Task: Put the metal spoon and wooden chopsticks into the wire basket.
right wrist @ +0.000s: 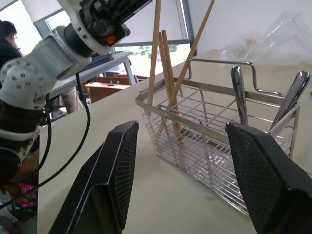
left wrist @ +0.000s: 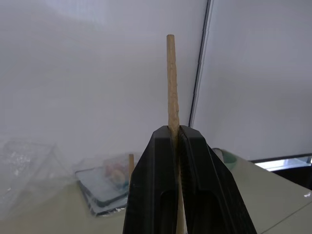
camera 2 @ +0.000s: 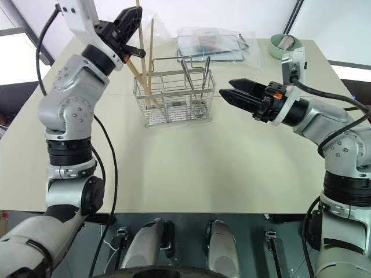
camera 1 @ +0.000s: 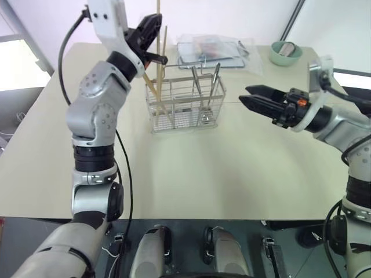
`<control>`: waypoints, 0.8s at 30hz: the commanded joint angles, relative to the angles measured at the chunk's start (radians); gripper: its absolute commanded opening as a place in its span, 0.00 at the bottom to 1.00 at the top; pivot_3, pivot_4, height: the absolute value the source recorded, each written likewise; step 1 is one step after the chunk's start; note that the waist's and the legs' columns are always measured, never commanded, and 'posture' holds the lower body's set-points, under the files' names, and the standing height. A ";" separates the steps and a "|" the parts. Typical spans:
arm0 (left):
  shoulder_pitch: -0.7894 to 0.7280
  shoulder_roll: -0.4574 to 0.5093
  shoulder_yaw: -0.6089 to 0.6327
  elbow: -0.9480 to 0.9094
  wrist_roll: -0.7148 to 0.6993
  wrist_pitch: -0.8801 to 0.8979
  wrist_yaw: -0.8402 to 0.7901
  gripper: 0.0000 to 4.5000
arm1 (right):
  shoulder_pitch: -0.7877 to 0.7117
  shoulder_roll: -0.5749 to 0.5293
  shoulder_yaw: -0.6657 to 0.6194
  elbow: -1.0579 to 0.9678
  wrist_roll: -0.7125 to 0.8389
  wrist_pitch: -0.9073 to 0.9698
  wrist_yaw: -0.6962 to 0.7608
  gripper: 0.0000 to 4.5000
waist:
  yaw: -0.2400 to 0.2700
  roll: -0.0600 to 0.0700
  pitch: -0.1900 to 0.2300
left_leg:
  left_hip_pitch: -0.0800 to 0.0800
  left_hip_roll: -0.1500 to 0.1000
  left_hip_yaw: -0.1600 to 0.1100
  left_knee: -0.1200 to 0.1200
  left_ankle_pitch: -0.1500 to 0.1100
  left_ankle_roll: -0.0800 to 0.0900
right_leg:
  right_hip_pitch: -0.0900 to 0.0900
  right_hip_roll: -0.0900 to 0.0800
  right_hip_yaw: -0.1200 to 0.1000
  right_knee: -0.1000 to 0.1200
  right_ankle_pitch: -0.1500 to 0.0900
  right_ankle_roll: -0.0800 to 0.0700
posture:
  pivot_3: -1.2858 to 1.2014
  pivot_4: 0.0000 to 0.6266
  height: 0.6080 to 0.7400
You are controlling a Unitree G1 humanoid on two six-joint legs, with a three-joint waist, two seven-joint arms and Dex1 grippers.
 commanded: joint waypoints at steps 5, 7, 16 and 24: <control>0.044 -0.026 -0.027 -0.007 0.040 -0.084 -0.019 0.44 | 0.000 -0.007 -0.046 -0.049 0.043 0.002 -0.031 0.65 | -0.001 0.000 0.000 | -0.001 0.000 0.000 0.000 0.000 0.000 | -0.001 0.000 0.000 0.000 0.000 0.000 | 0.52 0.24 0.75; 0.045 -0.019 -0.028 -0.014 0.047 -0.093 -0.025 0.68 | 0.002 -0.005 -0.045 -0.046 0.042 -0.001 -0.034 0.65 | -0.001 0.000 0.000 | -0.001 0.000 0.000 0.000 0.000 0.000 | -0.001 0.000 0.000 0.000 0.000 0.000 | 0.52 0.24 0.75; -0.019 0.051 0.026 -0.046 -0.002 -0.016 -0.020 0.99 | -0.007 0.009 -0.022 -0.023 0.025 -0.014 -0.026 0.65 | -0.001 0.000 0.000 | -0.001 0.000 -0.001 0.000 0.000 0.001 | -0.001 0.000 0.000 0.000 0.000 0.000 | 0.52 0.24 0.75; -0.075 0.388 0.151 -0.046 -0.224 0.321 -0.245 0.99 | -0.015 -0.070 -0.020 0.055 -0.053 -0.067 0.069 0.65 | -0.008 0.001 0.000 | -0.001 0.000 0.000 -0.001 0.000 0.001 | -0.003 0.001 0.000 0.001 0.000 0.000 | 0.52 0.24 0.75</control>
